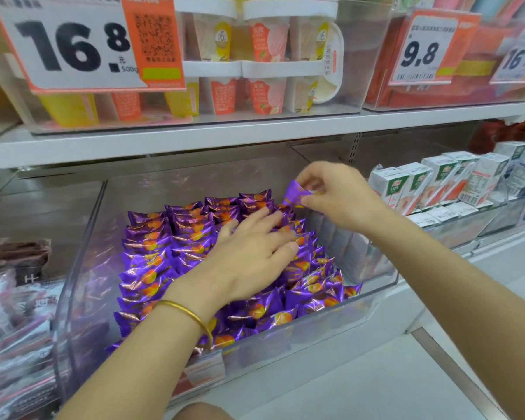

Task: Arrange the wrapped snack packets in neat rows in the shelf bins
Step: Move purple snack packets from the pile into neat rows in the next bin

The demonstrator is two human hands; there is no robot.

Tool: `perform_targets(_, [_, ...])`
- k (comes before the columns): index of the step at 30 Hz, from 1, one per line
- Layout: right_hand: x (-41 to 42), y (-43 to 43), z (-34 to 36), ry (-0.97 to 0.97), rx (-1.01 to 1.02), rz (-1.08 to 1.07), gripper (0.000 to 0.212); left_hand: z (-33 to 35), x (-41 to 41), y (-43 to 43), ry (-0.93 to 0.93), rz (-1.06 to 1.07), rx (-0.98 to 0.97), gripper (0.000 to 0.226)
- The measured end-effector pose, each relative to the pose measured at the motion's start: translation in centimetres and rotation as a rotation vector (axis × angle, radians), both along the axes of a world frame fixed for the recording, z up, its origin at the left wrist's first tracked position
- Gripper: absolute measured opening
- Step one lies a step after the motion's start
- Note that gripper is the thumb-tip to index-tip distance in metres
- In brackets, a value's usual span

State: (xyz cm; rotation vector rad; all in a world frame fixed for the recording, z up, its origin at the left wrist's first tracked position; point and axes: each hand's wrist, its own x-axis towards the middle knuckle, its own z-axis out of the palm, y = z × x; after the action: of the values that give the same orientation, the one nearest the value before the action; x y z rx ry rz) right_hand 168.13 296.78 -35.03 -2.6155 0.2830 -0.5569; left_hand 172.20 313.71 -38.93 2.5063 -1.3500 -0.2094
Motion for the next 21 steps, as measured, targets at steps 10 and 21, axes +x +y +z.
perform_targets(10, [9.5,-1.6,-0.9,0.390,-0.726,-0.096,0.022,-1.2,2.5,-0.1,0.069,0.058,0.151,0.052])
perform_targets(21, [12.0,-2.4,-4.8,0.352,-0.509,-0.049,0.031,-0.3,2.4,0.9,0.077,0.110,0.002,0.051])
